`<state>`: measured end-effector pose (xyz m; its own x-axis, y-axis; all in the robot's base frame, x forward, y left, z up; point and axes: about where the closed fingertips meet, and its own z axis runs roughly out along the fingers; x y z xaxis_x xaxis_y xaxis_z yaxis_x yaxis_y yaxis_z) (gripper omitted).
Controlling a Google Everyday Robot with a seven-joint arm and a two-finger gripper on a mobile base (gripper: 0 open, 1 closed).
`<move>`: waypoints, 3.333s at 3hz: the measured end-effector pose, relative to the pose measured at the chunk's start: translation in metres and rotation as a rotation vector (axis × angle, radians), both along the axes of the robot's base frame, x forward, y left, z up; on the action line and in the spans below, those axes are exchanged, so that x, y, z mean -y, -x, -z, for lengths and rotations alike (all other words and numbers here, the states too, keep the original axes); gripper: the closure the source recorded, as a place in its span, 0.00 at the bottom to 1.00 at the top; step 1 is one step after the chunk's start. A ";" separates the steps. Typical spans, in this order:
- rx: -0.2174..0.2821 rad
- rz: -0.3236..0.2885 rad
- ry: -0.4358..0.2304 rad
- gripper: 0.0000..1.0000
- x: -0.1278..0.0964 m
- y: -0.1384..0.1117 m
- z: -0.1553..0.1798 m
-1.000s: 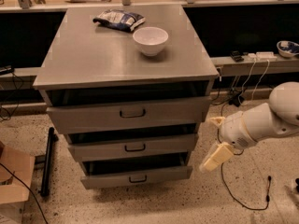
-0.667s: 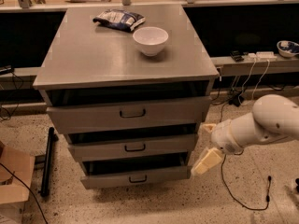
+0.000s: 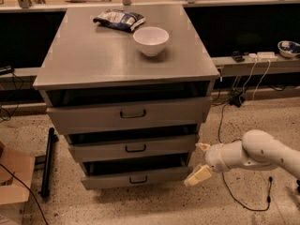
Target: Open bottom drawer
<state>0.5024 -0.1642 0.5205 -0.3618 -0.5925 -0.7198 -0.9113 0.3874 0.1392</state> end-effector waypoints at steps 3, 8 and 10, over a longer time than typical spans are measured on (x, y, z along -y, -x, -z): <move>-0.031 0.032 -0.119 0.00 0.007 -0.023 0.088; -0.177 0.012 -0.111 0.00 -0.072 -0.074 0.269; -0.260 -0.007 -0.093 0.19 -0.071 -0.095 0.318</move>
Offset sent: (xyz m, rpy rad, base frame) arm 0.0173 -0.0064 -0.0614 0.0858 0.0161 -0.0168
